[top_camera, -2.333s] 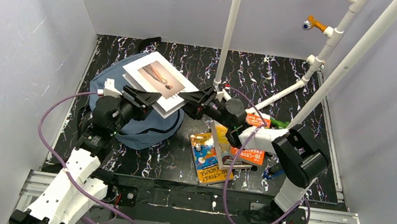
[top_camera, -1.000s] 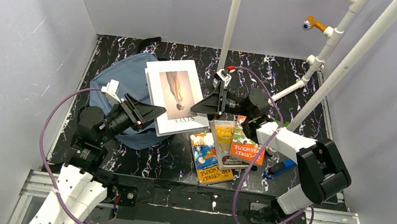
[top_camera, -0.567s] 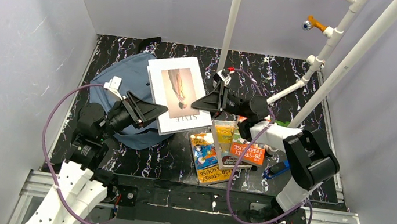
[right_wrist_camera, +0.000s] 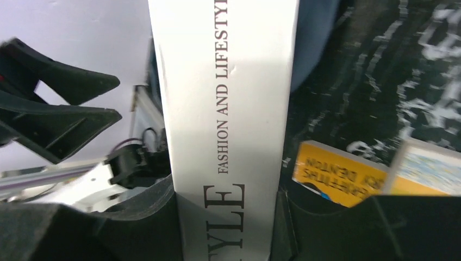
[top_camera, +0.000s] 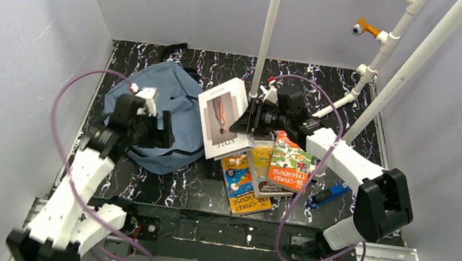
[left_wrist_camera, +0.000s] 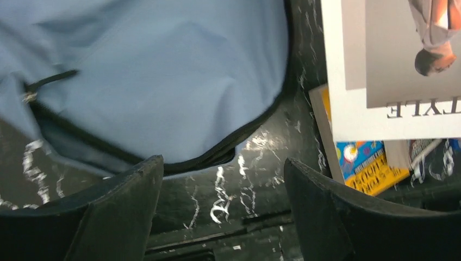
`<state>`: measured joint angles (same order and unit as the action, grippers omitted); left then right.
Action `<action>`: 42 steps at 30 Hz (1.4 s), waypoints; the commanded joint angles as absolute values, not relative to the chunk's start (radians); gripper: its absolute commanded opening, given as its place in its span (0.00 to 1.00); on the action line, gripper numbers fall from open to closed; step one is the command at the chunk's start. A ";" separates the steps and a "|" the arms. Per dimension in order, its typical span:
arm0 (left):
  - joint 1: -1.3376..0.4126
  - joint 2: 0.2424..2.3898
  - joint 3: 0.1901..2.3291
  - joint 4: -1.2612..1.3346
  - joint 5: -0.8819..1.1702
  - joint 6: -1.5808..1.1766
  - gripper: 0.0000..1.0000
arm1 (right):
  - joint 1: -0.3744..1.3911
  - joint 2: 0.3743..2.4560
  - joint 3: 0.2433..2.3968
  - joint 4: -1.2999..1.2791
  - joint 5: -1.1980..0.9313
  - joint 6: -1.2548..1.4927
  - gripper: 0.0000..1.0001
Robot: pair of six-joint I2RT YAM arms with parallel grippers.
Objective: Pack the student bag
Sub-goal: Pick up the book from the center of the board, then place the book in the student bag.
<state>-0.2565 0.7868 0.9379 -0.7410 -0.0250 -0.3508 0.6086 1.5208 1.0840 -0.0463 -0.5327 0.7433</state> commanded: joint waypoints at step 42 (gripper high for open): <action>-0.647 1.041 1.020 -0.324 -0.589 0.124 0.00 | 0.585 1.426 1.011 -0.088 -0.738 0.770 0.11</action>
<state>-0.6453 1.1545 1.0443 -0.4873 -0.5407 0.0948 0.5827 1.4178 1.0454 -0.3111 -0.5381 0.5888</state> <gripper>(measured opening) 0.032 0.522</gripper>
